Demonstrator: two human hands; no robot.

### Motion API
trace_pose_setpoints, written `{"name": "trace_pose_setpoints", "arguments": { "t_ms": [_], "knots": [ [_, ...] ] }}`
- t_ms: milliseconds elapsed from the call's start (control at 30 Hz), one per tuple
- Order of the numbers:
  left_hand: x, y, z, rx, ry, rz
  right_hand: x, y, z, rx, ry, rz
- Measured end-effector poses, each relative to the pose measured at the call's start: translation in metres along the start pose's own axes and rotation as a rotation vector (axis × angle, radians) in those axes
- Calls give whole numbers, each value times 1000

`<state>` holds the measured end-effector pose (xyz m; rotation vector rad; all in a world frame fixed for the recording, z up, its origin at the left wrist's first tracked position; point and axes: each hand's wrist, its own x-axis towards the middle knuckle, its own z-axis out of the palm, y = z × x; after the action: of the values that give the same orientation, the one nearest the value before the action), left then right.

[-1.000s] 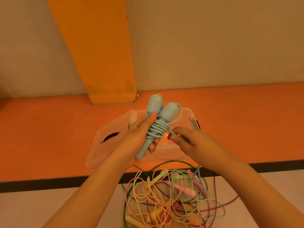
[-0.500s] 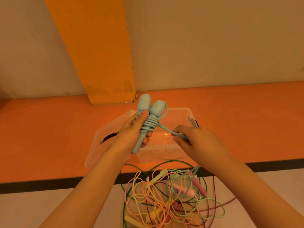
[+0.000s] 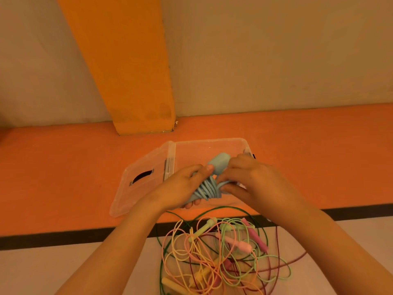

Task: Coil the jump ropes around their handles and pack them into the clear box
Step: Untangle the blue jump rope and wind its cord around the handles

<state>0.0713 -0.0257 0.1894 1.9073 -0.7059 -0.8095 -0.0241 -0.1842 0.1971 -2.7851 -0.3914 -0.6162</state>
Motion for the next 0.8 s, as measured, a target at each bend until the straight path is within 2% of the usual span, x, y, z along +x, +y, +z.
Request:
{"name": "trace_pose_setpoints", "arguments": {
  "t_ms": [233, 333, 433, 567, 800],
  "knots": [
    [-1, -3, 7, 154, -58, -51, 1, -2, 9, 135, -85, -11],
    [-2, -2, 6, 152, -104, -66, 0, -1, 5, 231, -190, 96],
    [-3, -2, 5, 190, -174, -9, -2, 2, 4, 218, -302, 148],
    [-5, -6, -3, 202, -244, 36, -1, 5, 0, 296, -320, 193],
    [-7, -7, 2, 381, -219, 129, 1, 1, -6, 261, -388, 267]
  ]
}}
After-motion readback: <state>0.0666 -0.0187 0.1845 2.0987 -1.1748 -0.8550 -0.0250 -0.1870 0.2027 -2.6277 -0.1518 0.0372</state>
